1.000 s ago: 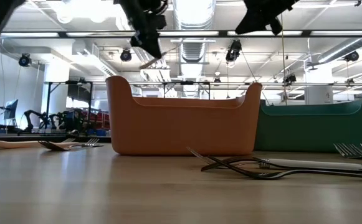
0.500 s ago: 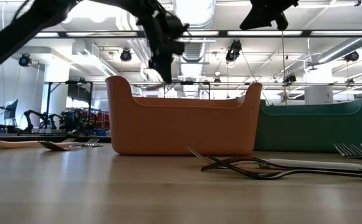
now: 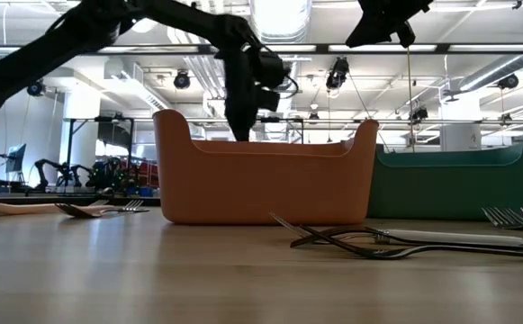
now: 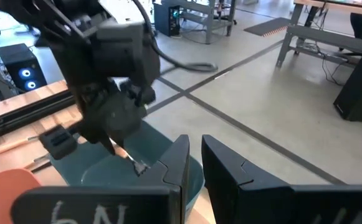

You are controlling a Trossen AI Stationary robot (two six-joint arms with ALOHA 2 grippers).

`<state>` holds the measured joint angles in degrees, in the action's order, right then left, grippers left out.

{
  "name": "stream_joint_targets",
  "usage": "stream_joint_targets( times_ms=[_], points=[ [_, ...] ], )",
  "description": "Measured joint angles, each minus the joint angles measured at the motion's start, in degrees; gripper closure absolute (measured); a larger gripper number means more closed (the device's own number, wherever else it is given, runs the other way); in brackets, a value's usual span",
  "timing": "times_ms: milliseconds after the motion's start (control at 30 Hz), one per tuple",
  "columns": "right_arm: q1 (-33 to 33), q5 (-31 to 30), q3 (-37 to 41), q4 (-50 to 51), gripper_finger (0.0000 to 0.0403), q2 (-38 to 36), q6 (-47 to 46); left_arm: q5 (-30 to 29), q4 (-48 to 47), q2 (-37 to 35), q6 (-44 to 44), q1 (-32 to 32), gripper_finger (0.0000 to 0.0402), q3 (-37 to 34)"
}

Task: Sort silverware by color (type)
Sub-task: Put the orange fork into the blue bin

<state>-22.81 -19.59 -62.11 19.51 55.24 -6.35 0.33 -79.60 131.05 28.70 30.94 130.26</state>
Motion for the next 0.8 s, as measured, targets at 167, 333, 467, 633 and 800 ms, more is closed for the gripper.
stream_joint_targets(
  times_ms=[167, 333, 467, 633, 800],
  points=[
    [0.0, 0.0, 0.0, 0.0, 0.0367, 0.0, -0.02, -0.99, 0.05, 2.14, 1.27, -0.02, 0.0371, -0.22],
    [0.0, -0.01, 0.0, 0.0, 0.0367, 0.0, -0.03, -2.68, 0.88, 3.96, 1.23, 0.02, 0.0371, -0.22],
    [0.0, 0.02, 0.0, 0.0, 0.0367, 0.0, -0.04, -2.69, 1.81, 4.81, 1.38, 0.0, 0.0371, -0.2],
    [0.0, -0.01, 0.0, 0.0, 0.0367, 0.0, -0.04, -2.7, 2.44, 5.82, 1.86, 0.04, 0.0371, -0.26],
    [0.0, -0.01, 0.0, 0.0, 0.0367, 0.0, -0.04, -2.7, 2.96, 6.85, 1.62, 0.07, 0.0371, -0.25]
  ],
)
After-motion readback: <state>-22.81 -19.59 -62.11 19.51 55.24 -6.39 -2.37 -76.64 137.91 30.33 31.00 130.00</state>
